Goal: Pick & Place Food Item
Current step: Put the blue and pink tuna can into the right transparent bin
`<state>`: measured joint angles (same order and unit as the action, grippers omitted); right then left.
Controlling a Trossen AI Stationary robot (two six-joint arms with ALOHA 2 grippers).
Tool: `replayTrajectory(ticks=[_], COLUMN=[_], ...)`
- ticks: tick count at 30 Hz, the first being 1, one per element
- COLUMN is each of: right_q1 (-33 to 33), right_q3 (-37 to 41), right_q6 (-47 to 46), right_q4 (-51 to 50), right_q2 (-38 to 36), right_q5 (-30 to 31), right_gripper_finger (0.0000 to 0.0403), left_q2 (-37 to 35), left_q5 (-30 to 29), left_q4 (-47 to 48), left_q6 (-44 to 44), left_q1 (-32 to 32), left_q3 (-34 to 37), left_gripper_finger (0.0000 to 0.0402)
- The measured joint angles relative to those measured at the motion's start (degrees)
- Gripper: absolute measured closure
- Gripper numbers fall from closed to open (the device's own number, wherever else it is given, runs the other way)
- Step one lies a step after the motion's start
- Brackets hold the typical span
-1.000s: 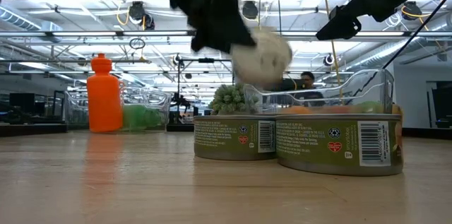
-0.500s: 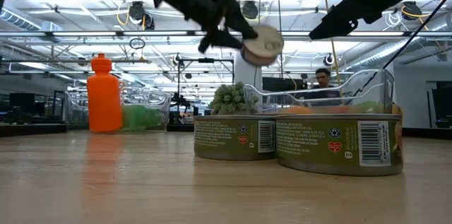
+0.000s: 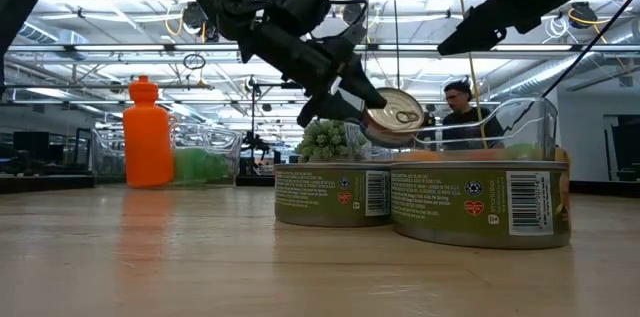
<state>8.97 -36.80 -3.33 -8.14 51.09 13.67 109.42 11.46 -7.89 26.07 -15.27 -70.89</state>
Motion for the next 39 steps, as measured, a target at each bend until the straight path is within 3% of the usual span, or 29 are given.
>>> replayTrajectory(ticks=[10, 16, 21, 29, 34, 39], right_q1=[0.0, 0.0, 0.0, 0.0, 0.0, -1.8], right_q3=[0.0, 0.0, 0.0, 0.0, 0.0, 1.1], right_q6=[1.1, 1.0, 1.0, 0.4, -1.0, -2.9], right_q4=[0.0, 0.0, 0.0, -0.7, -0.2, 1.3], right_q2=[0.0, 0.0, 0.0, 0.0, 0.8, 4.8], right_q5=[0.0, 0.0, 0.0, 0.0, 0.4, 5.8], right_gripper_finger=[0.0064, 0.0064, 0.0064, 0.0064, 0.0064, 0.0064], left_q2=[-0.1, -0.1, -0.1, -1.5, -8.0, -14.9], left_q5=[-0.9, -1.0, -2.8, -1.2, 2.2, 3.5], left_q4=[2.1, 1.2, 1.2, -2.9, -2.8, 2.2], left_q6=[1.0, 1.1, 1.0, 1.1, -0.6, -4.8], left_q1=[0.3, 0.4, 0.4, -0.1, -0.9, 0.0], left_q3=[-0.2, -0.2, -0.2, 0.2, 0.1, 0.1], left_gripper_finger=[0.0202, 0.0076, 0.0024, 0.0012, 0.0012, 0.0012])
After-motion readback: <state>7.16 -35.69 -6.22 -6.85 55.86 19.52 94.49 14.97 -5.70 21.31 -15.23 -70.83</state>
